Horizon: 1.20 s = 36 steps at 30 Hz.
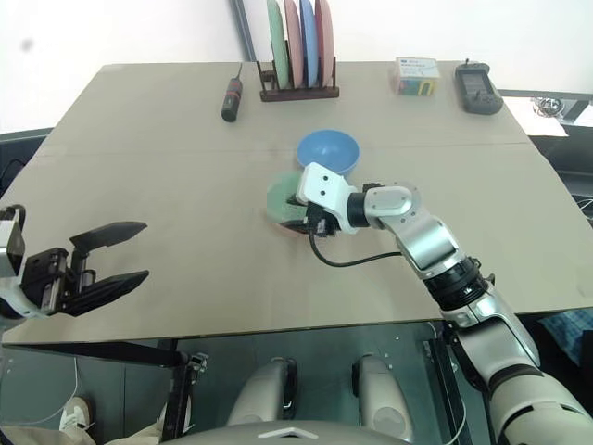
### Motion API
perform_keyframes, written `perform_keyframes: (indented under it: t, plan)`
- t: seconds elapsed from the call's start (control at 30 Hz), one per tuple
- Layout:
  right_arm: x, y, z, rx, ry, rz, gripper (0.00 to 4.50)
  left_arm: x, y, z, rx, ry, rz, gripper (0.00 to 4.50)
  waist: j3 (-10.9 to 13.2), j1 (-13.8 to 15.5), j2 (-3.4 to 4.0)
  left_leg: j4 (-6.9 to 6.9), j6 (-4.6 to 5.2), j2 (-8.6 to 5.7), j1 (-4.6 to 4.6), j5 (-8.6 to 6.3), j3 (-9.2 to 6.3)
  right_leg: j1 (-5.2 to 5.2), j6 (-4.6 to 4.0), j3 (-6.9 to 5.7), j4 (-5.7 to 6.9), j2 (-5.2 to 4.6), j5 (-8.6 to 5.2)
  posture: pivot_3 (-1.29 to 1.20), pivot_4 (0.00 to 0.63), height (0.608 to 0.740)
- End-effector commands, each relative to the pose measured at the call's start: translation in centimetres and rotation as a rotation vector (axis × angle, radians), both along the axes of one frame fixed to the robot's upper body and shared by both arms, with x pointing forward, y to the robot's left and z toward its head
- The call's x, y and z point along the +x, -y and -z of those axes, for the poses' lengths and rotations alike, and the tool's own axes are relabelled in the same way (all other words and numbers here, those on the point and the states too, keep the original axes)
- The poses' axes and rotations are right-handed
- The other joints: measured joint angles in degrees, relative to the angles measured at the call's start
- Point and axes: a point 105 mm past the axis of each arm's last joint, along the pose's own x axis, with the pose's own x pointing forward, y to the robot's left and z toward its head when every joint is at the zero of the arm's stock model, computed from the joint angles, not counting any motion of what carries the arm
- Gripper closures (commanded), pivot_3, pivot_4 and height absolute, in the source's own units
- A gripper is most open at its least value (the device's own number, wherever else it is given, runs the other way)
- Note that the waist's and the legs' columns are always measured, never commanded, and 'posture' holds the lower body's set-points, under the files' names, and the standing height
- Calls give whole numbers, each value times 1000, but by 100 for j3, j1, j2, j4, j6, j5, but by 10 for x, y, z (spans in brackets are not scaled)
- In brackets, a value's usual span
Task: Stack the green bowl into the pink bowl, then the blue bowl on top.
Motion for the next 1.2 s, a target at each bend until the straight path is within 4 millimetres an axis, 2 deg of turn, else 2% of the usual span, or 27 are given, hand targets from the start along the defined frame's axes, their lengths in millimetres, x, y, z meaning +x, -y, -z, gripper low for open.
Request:
perform_keyframes:
  t: [0.03, 0.07, 0.13, 0.23, 0.3, 0.37, 0.4, 0.5, 0.7, 0.83, 1.07, 1.2]
  plan:
    - [-20, 9, -50, 187, 41, -76, 347, -5, 3, -11, 2, 55, -8, 0, 0, 10, -1, 0, 0, 0, -1, 0, 0, 0, 0, 0, -1, 0, 0, 0, 150, 740]
    - [-20, 15, -61, 227, 52, -72, 54, -5, 4, -11, -1, 56, -9, 0, 0, 15, -1, 1, 0, 0, -1, 0, 0, 1, 0, 0, -1, -1, 0, 0, 150, 740]
    - [-13, 32, -78, 257, 107, -40, 54, -6, 7, -12, -10, 60, -14, 0, -1, 14, -2, 1, 0, 0, -2, 0, 0, 2, 1, 0, -3, -2, 0, 0, 150, 740]
    - [20, 59, -84, 160, 258, 88, 54, -7, 10, -14, -22, 64, -22, 0, 0, 0, -1, 2, 0, -1, 0, 0, 4, 3, 1, 1, -5, -3, 0, 0, 150, 740]
    - [51, 81, -76, 3, 384, 173, 54, -8, 12, -16, -29, 69, -29, 0, 0, -16, -1, 2, 0, 0, 8, 0, 6, 3, 0, 1, -4, -2, -1, 0, 150, 740]
    - [88, 104, -55, -213, 491, 248, 54, -11, 15, -17, -35, 77, -41, 0, 0, -51, 0, 0, 0, 0, 7, 0, 10, 1, 0, 3, -4, -1, -1, 0, 150, 740]
    - [97, 109, -49, -271, 518, 253, 54, -13, 16, -18, -39, 79, -49, 0, 0, -73, -1, 0, 0, 1, 12, 0, 21, -1, 0, 10, -4, 0, -1, 0, 150, 740]
    - [110, 102, -35, -347, 564, 218, 54, -19, 19, -20, -40, 85, -71, 0, 2, -159, -4, -10, -1, 1, 7, 0, 23, -4, -2, 15, -8, 1, 1, 0, 150, 740]
    - [118, 74, -12, -410, 615, 159, 54, -29, 18, -31, -50, 102, -137, 0, 7, -267, -6, -35, -1, -1, -7, 0, 27, -28, 12, 26, -6, 1, 11, 0, 150, 740]
    - [121, 59, -12, -406, 662, 162, 54, -38, 19, -38, -61, 110, -144, 0, 7, -281, -6, -34, -1, -6, -6, 0, 23, -26, -2, 26, -3, -3, 2, 0, 150, 740]
    - [121, 46, -7, -403, 663, 158, 54, -41, 20, -31, -63, 97, -181, 0, 7, -302, -5, -27, -2, -7, 0, 1, 19, -23, -10, 25, 7, 0, -2, 0, 150, 740]
    - [123, 44, 3, -438, 659, 169, 1002, -40, 23, -30, -48, 130, -218, 0, 7, -312, -5, -26, -2, -7, 0, 1, 20, -23, -10, 26, 8, 0, -2, 0, 150, 740]
